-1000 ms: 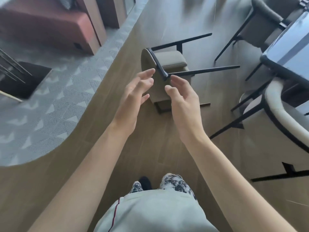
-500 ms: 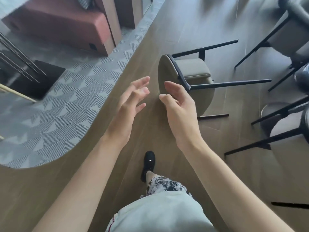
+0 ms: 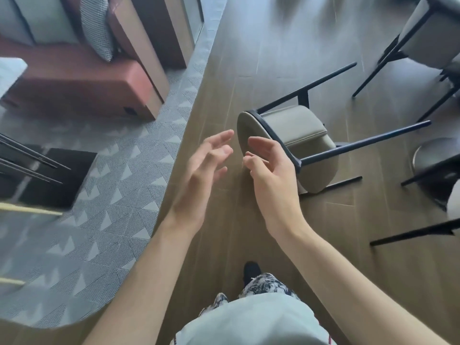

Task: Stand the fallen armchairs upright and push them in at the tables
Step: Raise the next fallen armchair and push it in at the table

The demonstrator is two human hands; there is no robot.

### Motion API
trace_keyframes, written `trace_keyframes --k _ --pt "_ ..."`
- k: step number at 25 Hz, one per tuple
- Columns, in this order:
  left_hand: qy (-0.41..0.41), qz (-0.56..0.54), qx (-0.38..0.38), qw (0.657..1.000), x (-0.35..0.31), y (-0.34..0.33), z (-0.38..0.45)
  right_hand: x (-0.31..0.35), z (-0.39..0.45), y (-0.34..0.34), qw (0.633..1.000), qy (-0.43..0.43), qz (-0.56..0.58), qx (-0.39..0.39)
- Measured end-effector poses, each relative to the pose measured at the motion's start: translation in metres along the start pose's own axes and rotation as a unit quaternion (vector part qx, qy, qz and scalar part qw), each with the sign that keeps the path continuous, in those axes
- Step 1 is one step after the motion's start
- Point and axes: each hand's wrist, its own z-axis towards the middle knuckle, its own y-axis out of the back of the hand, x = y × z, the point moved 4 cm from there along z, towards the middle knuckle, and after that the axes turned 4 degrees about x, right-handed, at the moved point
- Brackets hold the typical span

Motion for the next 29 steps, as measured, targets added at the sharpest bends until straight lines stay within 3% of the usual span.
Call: trace_keyframes --k 12,23,29 --pt "-0.043 -0.069 0.126 0.989 -0.002 0.025 0.107 -0.002 0.054 -0.046 0.989 -0.003 0.033 -0.147" --pt "-0.044 -0.013 0.243 0.969 -0.022 0.152 0.183 0.004 0.101 -0.159 0.94 0.027 0.058 -0.336" --pt "-0.055 0.023 0.289 0.955 -0.026 0.188 0.207 0.004 0.13 -0.188 0.92 0.036 0.061 -0.385"
